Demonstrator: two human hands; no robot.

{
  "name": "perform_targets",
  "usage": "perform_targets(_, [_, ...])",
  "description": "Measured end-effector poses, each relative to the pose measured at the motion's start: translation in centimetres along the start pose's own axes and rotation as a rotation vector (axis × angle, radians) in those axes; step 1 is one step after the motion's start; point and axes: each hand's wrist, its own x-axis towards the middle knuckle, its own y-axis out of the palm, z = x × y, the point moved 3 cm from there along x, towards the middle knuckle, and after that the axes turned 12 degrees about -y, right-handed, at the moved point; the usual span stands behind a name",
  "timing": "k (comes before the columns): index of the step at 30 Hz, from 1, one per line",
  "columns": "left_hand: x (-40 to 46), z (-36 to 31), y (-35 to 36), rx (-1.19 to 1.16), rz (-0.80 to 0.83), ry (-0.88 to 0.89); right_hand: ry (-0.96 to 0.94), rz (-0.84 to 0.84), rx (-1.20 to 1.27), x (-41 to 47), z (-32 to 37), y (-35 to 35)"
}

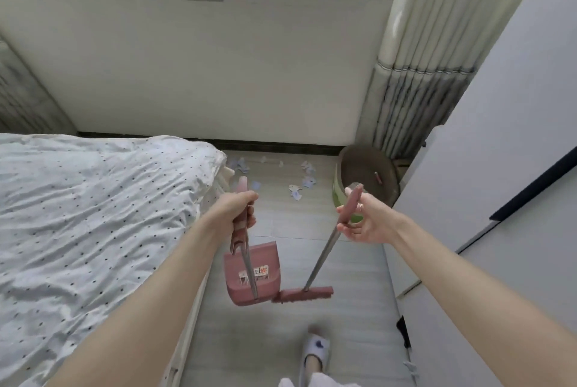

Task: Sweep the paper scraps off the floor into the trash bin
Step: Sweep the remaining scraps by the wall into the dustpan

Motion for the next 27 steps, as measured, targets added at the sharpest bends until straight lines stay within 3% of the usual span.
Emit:
perform_targets(6, [10.4, -9.2, 2.6, -0.056, -0.113, 0.009, 0.185, 0.039, -0.08, 11.7, 7.1, 0.1])
perform_targets(15, [20.7, -19.0, 5.3, -0.081, -0.217, -0.014, 0.266, 0.145, -0.331, 22.3, 17.7, 1.6])
perform_targets(22, [28.1, -25.8, 5.0, -0.085, -0.249, -0.003, 0.328, -0.053, -0.341, 33.0, 23.3, -0.4])
perform_targets(27, [34.3, -31.8, 4.5, -0.1, -0.231, -0.002, 0.318, -0.041, -0.702, 40.1, 27.7, 1.0])
